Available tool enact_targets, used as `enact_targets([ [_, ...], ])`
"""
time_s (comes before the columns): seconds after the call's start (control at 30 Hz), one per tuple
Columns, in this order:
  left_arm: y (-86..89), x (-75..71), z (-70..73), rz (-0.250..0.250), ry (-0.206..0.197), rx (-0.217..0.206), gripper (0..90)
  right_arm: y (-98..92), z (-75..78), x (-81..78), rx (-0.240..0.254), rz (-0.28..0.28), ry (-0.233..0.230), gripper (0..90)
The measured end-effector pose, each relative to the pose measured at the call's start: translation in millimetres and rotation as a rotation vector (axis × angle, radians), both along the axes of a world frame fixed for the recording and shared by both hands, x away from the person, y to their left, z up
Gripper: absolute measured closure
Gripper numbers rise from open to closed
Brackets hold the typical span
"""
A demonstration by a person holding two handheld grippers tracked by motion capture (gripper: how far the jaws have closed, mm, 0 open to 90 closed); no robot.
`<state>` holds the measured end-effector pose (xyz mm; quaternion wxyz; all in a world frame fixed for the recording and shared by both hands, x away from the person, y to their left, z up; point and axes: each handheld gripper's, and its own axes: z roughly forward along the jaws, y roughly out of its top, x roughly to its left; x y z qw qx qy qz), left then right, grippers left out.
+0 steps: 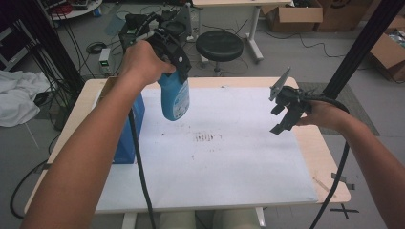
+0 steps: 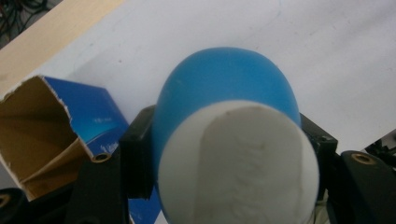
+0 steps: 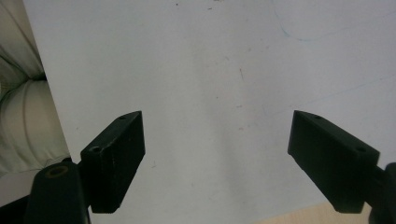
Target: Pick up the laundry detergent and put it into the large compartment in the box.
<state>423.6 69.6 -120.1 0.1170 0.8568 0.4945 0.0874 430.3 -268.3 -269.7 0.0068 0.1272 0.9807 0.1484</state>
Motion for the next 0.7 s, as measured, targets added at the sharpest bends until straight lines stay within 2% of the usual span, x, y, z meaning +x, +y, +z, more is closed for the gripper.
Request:
enact_targets([
  [0.03, 0.0, 0.0, 0.0, 0.000, 0.000, 0.000, 38.1, 0.4, -0.2, 0.5, 0.004, 0.006, 0.000, 18.6],
  [0.07, 5.9, 0.9, 1.7, 0.026, 0.001, 0.000, 38.1, 0.4, -0.1, 0.6, 0.000, 0.002, -0.002, 18.6],
  [0.13, 8.9, 1.1, 2.4, 0.042, 0.000, 0.000, 38.1, 0.6, -0.3, 0.7, 0.001, 0.003, -0.002, 18.6],
  [0.17, 15.1, 1.4, 3.8, 0.071, 0.002, 0.003, 38.1, 1.1, -0.2, 0.4, 0.003, 0.007, -0.003, 18.6],
  [0.2, 15.1, 1.4, 3.8, 0.071, 0.002, 0.003, 38.1, 1.1, -0.2, 0.4, 0.003, 0.007, -0.003, 18.6],
  [0.3, 30.0, 1.6, 6.9, 0.137, -0.002, -0.009, 38.1, 1.3, 0.4, -0.4, 0.001, 0.011, -0.006, 18.6],
  [0.4, 37.9, 1.1, 9.0, 0.157, -0.007, -0.016, 38.1, 1.8, 0.1, -1.0, -0.003, 0.010, -0.004, 18.6],
  [0.6, 60.4, -3.3, 19.6, 0.252, -0.030, -0.021, 38.1, 5.1, -0.6, -1.2, -0.002, 0.021, -0.010, 18.6],
  [0.7, 70.1, -5.9, 23.9, 0.275, -0.040, -0.017, 38.1, 6.0, -0.8, -2.1, -0.008, 0.020, -0.009, 18.6],
])
